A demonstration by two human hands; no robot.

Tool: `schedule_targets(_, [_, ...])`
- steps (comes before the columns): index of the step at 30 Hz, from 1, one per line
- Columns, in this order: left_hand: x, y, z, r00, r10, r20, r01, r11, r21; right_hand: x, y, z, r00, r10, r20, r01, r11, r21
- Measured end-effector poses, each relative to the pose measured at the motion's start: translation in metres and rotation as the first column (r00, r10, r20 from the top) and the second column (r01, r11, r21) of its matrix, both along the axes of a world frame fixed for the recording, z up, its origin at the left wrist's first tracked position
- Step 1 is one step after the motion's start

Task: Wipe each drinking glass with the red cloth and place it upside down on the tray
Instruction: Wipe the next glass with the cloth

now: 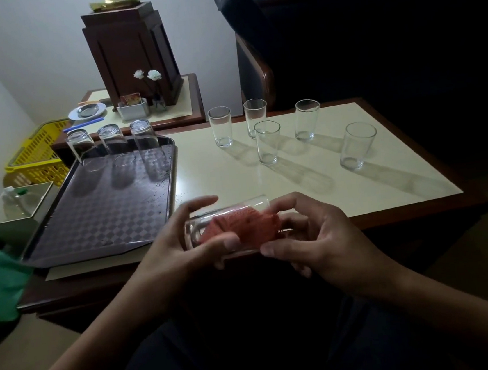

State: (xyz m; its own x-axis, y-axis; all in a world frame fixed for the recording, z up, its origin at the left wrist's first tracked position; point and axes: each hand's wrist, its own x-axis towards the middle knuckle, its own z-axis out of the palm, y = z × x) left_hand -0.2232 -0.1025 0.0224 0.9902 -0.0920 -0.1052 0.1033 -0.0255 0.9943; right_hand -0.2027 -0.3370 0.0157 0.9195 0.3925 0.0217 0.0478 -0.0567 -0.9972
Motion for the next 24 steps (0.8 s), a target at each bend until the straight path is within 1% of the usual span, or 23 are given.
schedule_targets(1, [0.001,-0.003,0.000,0.994,-0.031,-0.105,0.019,0.994,-0.110,0.000,-0.001,-0.001,0.998,-0.001,0.056,0.002,1.000,-0.013])
schedule_targets(2, [0.002,-0.002,-0.002,0.986,-0.054,-0.158,0.025,0.982,-0.185,-0.001,-0.002,-0.001,0.996,0.006,0.092,-0.003,0.999,-0.033])
schedule_targets(3, [0.003,-0.001,-0.004,0.985,-0.070,-0.160,0.036,0.978,-0.205,-0.002,-0.002,0.000,0.996,0.019,0.086,-0.015,0.999,-0.045])
schedule_targets(4, [0.003,0.003,-0.006,0.989,-0.079,-0.124,0.056,0.983,-0.177,-0.003,-0.001,0.002,0.999,0.030,0.038,-0.029,0.999,-0.037])
schedule_targets(6, [0.001,0.006,-0.002,0.993,-0.115,0.014,0.116,0.992,-0.054,-0.003,0.001,0.003,0.992,0.037,-0.124,-0.035,0.999,0.015])
schedule_targets(7, [0.001,0.008,0.001,0.990,-0.117,0.075,0.118,0.993,-0.005,-0.001,0.002,0.003,0.980,0.026,-0.199,-0.017,0.999,0.049])
schedule_targets(9, [0.002,0.012,0.005,0.983,-0.082,0.165,0.072,0.995,0.070,0.007,0.001,0.004,0.952,-0.006,-0.306,0.054,0.988,0.147])
schedule_targets(11, [0.005,0.018,0.005,0.982,-0.029,0.186,0.002,0.990,0.143,0.016,-0.005,0.008,0.925,-0.048,-0.378,0.148,0.960,0.239])
schedule_targets(12, [0.007,0.022,0.003,0.988,0.000,0.156,-0.023,0.989,0.144,0.021,-0.009,0.010,0.914,-0.077,-0.399,0.199,0.941,0.273])
schedule_targets(13, [0.008,0.024,0.002,0.995,0.025,0.093,-0.034,0.995,0.093,0.025,-0.014,0.012,0.908,-0.115,-0.402,0.247,0.924,0.292])
schedule_targets(14, [0.009,0.024,-0.001,0.998,0.055,0.009,-0.055,0.999,-0.003,0.030,-0.020,0.013,0.913,-0.170,-0.372,0.285,0.916,0.283])
schedule_targets(15, [0.011,0.022,-0.004,0.995,0.066,-0.070,-0.073,0.992,-0.104,0.033,-0.025,0.014,0.929,-0.236,-0.286,0.308,0.921,0.239])
schedule_targets(16, [0.012,0.019,-0.007,0.989,0.062,-0.132,-0.086,0.980,-0.181,0.036,-0.029,0.013,0.945,-0.296,-0.142,0.317,0.934,0.165])
schedule_targets(17, [0.013,0.016,-0.010,0.983,0.041,-0.181,-0.083,0.969,-0.231,0.036,-0.031,0.009,0.949,-0.312,0.048,0.308,0.948,0.080])
schedule_targets(18, [0.013,0.012,-0.012,0.975,0.007,-0.221,-0.067,0.963,-0.263,0.034,-0.031,0.006,0.932,-0.253,0.260,0.270,0.963,-0.028])
schedule_targets(19, [0.012,0.009,-0.012,0.966,-0.032,-0.256,-0.041,0.960,-0.277,0.031,-0.029,0.001,0.892,-0.133,0.432,0.221,0.962,-0.160])
schedule_targets(20, [0.010,0.005,-0.011,0.956,-0.072,-0.284,-0.009,0.961,-0.275,0.027,-0.027,-0.005,0.843,0.004,0.537,0.172,0.945,-0.277])
schedule_targets(21, [0.008,0.003,-0.010,0.947,-0.109,-0.303,0.027,0.965,-0.262,0.024,-0.024,-0.010,0.804,0.112,0.584,0.122,0.930,-0.346])
schedule_targets(22, [0.006,0.003,-0.010,0.939,-0.151,-0.309,0.073,0.966,-0.248,0.021,-0.022,-0.012,0.784,0.177,0.596,0.065,0.930,-0.361])
schedule_targets(24, [0.004,0.003,-0.008,0.920,-0.247,-0.303,0.179,0.955,-0.237,0.016,-0.017,-0.013,0.720,0.227,0.656,0.001,0.945,-0.328])
